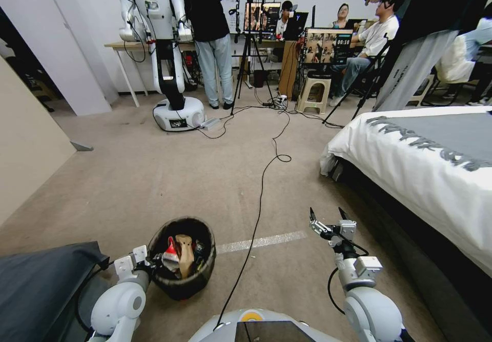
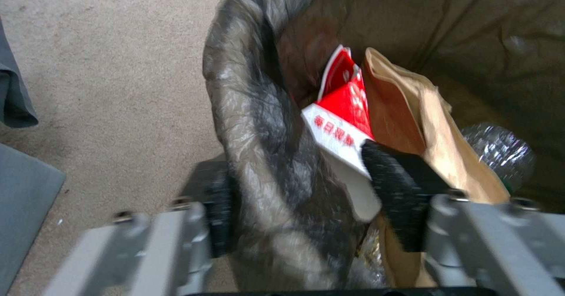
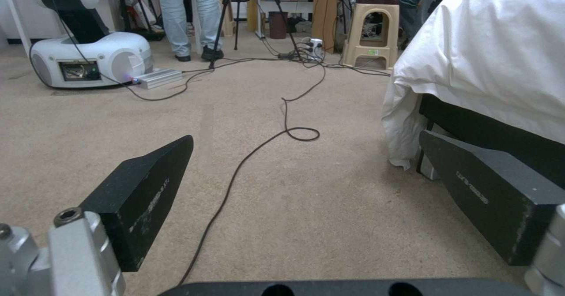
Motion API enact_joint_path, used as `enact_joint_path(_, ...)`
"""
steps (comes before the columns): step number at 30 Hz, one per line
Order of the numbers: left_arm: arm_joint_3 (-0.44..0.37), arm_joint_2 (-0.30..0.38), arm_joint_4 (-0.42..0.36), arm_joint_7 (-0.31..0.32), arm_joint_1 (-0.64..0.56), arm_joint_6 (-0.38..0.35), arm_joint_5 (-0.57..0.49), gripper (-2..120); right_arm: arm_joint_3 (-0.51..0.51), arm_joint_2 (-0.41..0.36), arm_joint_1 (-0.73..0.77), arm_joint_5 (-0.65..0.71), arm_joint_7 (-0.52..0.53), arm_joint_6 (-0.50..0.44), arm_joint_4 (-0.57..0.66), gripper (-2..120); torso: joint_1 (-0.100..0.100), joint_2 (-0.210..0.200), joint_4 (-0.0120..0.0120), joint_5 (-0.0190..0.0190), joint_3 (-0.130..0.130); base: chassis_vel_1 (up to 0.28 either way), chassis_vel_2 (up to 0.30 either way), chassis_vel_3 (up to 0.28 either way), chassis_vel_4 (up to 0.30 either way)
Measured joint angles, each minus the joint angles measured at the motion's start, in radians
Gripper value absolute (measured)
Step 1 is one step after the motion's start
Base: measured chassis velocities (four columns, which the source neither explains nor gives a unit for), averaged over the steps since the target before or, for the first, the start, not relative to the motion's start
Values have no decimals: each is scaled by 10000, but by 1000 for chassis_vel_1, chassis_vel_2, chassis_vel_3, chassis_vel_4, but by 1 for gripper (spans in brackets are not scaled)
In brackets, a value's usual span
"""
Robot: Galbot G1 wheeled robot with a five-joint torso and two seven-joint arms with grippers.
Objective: Pick up the trash bin, then pick up the garbage from the floor and place it into the trash bin.
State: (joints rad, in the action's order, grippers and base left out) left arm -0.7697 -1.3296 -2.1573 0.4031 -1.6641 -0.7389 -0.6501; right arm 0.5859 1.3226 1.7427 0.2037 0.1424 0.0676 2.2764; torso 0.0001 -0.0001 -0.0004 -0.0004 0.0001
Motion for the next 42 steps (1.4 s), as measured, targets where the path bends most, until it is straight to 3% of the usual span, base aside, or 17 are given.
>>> enact_joint_path(1,1,7,-19,-4,3,1,-7,73,-1,0,-1,0,1,1,0,100,0,0,2,1,0,0,0,0,0)
enact_joint_path(9,-31,46,-109,-3,-2,18,-14,97,-28,0,-8,-6,6,6,0,100,0,0,4,4,0,0,0,0,0)
enact_joint_path(25,-287,213,-854,61,-94,29,-382,100,-130,-38,-20,-8,98,53,125,100,0,0,4,4,-1,0,0,0,0)
enact_joint_path(28,-407,265,-1087,-268,-135,45,-446,100,-132,-29,-25,2,135,59,171,100,0,0,3,4,-1,0,0,0,0)
enact_joint_path(30,-508,321,-1285,-835,-231,265,-168,100,-134,-6,-29,8,157,71,214,100,0,0,4,3,-1,0,0,0,0)
enact_joint_path(33,-576,380,-1584,-1390,-360,789,273,100,-135,27,-31,14,169,87,263,100,0,0,3,5,-1,0,0,0,0)
enact_joint_path(36,-588,372,-1829,-2409,-693,2179,1394,100,-124,158,-16,-17,186,91,279,100,0,0,4,6,-1,0,0,0,0)
enact_joint_path(37,-588,372,-1829,-2409,-693,2179,1394,100,-124,158,-16,-17,186,91,279,100,0,0,4,6,-1,0,0,0,0)
enact_joint_path(40,-465,0,-1849,-3160,-1068,4296,2847,100,-135,449,106,-365,157,-2,279,100,0,0,3,5,-2,0,0,0,0)
enact_joint_path(42,-436,-116,-1833,-3214,-1151,4647,3127,100,-149,514,159,-487,129,-67,280,100,0,0,5,6,-2,0,0,0,0)
